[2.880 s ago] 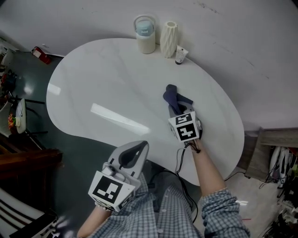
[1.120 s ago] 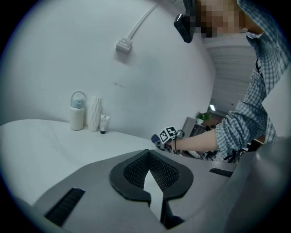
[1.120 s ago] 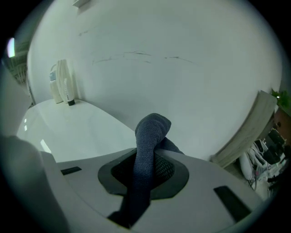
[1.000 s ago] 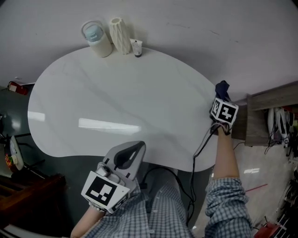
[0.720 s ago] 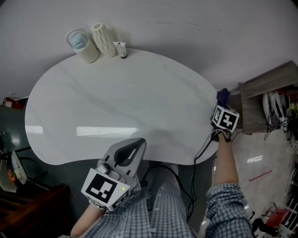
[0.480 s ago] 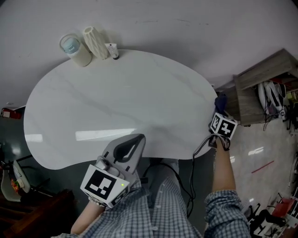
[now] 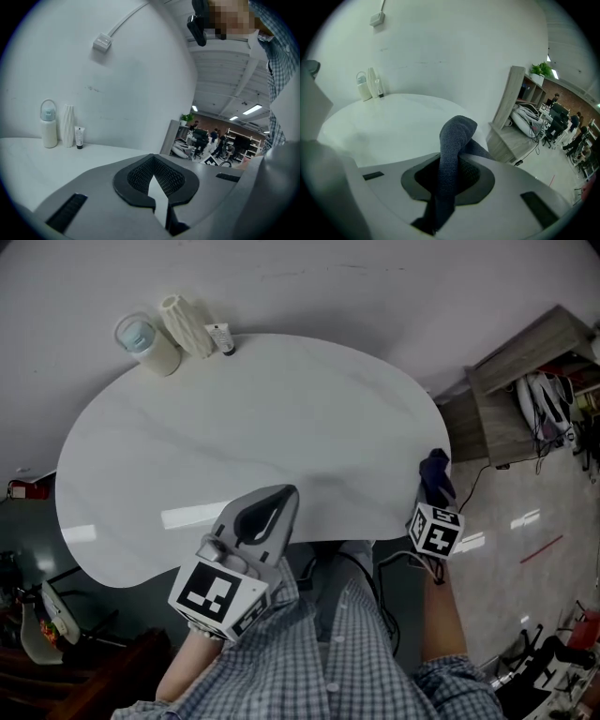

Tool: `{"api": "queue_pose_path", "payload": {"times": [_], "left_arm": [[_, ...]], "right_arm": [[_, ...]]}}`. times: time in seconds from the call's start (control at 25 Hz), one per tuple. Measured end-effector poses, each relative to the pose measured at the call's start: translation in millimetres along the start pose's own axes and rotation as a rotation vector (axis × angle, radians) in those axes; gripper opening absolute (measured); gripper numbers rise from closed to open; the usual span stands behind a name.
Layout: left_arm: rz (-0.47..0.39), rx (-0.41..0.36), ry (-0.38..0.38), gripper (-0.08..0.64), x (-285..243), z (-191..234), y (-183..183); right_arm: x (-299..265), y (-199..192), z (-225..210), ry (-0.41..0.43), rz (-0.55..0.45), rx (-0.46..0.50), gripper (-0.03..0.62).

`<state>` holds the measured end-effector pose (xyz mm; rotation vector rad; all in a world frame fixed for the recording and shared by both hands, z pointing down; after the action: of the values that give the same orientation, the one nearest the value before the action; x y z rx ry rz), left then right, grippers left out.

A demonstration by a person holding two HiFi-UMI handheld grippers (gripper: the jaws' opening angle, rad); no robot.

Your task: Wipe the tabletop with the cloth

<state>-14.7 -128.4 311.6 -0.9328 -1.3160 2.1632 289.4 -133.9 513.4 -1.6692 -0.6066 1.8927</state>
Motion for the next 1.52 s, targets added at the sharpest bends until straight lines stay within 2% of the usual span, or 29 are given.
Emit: {"api": "queue_pose_path", "payload": {"times": [0.28, 0.64, 0.8, 1.12, 1.52], "left_arm": [[0.011, -0.019, 0.007, 0.005, 1.0, 6.9, -0.3], [-0.013, -0.008, 0.033, 0.005, 0.8, 8.1, 3.9], [-0.023, -0.005, 0.056, 0.005, -1.0, 8.3, 6.5], [-0.032, -0.005, 0.093, 0.005, -8.8, 1.5, 8.8], [-0.042, -0.03, 0.112, 0.005, -28.5, -16.7, 16.5]], "right_arm": [[30.9, -23.3, 68.5, 0.171, 0.018, 0.074, 0.052], [62.5, -37.3, 169.8, 0.498, 0.06, 0.221, 0.052], [67.8, -36.9, 193.3, 0.612, 0.07, 0.282, 0.052], [91.5, -12.8, 176.7, 0.688, 0.01, 0.303, 0.052], [124.2, 40.4, 131.8, 0.654, -0.173, 0.312, 0.052]]}}
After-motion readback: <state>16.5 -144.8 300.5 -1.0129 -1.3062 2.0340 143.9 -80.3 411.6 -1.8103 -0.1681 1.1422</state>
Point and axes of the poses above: the fingertips, and each gripper's own axes: x backward along the fingers, z to its left, y out of its top, the point moved 2 cm from there along x, backward along the fingers, and after that the axes turned 3 degrees about x, right-handed, at the moved point
